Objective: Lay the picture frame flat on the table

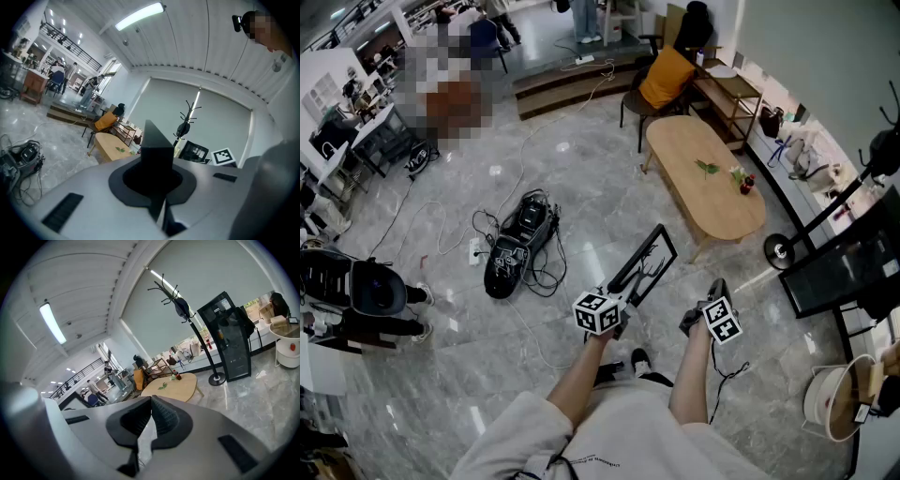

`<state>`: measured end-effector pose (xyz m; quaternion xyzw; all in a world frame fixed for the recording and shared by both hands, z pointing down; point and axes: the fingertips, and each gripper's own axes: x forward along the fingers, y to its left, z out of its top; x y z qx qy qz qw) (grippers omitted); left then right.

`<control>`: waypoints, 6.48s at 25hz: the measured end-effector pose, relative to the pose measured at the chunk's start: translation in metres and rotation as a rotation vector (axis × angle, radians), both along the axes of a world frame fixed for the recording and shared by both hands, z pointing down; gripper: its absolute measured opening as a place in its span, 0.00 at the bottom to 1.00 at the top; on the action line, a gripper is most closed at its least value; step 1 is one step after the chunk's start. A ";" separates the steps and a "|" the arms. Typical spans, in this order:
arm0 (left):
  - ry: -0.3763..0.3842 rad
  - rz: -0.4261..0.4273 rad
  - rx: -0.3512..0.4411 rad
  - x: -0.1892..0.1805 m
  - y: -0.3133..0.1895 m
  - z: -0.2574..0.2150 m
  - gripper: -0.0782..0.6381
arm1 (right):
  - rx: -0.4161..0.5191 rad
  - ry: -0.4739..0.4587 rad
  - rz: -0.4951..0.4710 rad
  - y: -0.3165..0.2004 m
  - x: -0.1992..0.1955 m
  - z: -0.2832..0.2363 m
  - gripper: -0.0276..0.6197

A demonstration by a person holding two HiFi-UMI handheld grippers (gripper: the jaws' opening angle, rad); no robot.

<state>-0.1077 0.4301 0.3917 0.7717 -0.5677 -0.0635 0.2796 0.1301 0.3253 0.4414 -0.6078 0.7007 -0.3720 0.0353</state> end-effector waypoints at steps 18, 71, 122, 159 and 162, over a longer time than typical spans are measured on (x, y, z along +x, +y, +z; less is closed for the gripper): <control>-0.245 0.119 0.051 -0.096 0.073 -0.026 0.15 | 0.186 0.364 -0.263 0.154 -0.146 -0.052 0.10; -0.155 0.143 0.072 0.008 -0.282 -0.009 0.15 | 0.252 0.206 -0.354 -0.172 0.005 -0.055 0.10; -0.014 0.173 -0.248 -0.081 -0.655 0.151 0.15 | 0.341 0.541 -0.791 -0.639 -0.113 -0.018 0.10; 0.329 0.230 -0.516 0.096 -0.782 0.429 0.15 | -0.287 0.116 -1.261 -0.766 -0.073 0.426 0.32; 0.385 0.212 -0.491 0.095 -0.784 0.434 0.15 | -0.284 0.147 -1.296 -0.765 -0.071 0.441 0.31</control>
